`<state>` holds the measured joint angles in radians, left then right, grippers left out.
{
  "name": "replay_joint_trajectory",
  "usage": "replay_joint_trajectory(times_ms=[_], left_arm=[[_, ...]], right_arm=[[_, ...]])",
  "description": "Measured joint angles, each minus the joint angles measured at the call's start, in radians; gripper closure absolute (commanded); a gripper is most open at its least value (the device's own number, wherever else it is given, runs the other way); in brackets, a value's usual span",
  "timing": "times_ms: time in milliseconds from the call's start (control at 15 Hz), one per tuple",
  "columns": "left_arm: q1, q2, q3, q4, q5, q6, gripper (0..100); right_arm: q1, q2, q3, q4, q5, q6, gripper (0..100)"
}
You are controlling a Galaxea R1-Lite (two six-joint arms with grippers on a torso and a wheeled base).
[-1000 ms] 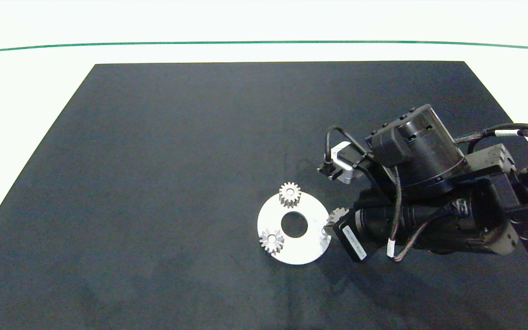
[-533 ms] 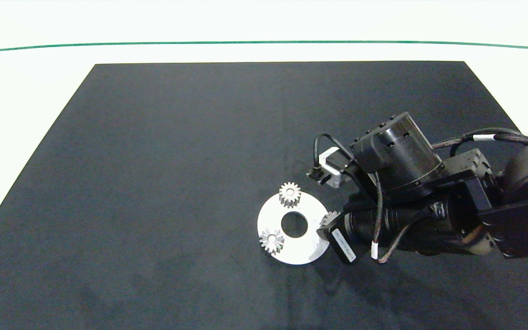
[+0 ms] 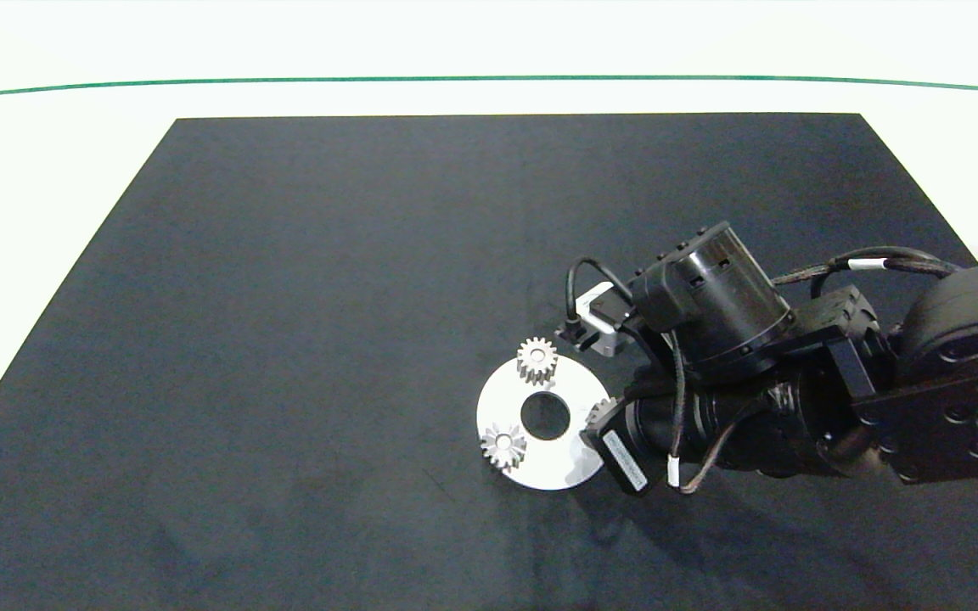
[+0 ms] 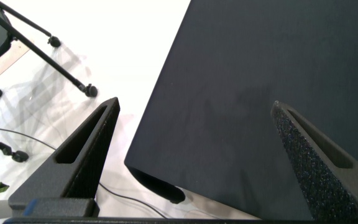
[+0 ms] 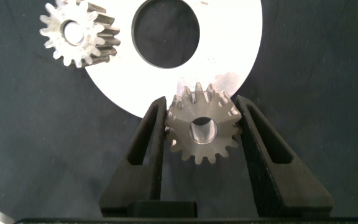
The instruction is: Install three planetary gears onto the carrier pins
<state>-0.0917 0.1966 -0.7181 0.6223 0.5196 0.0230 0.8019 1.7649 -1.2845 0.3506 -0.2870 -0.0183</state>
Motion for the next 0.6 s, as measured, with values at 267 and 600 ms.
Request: replay_joint_trajectory(times_ms=[267, 600], left_arm=[[-0.001, 0.0, -0.007, 0.0, 0.0, 0.0, 0], [0.0, 0.0, -0.011, 0.0, -0.004, 0.0, 0]], right_arm=[[0.0, 0.014, -0.002, 0.0, 0.0, 0.001, 90], [-0.003, 0.022, -0.003, -0.017, -0.001, 0.001, 90]])
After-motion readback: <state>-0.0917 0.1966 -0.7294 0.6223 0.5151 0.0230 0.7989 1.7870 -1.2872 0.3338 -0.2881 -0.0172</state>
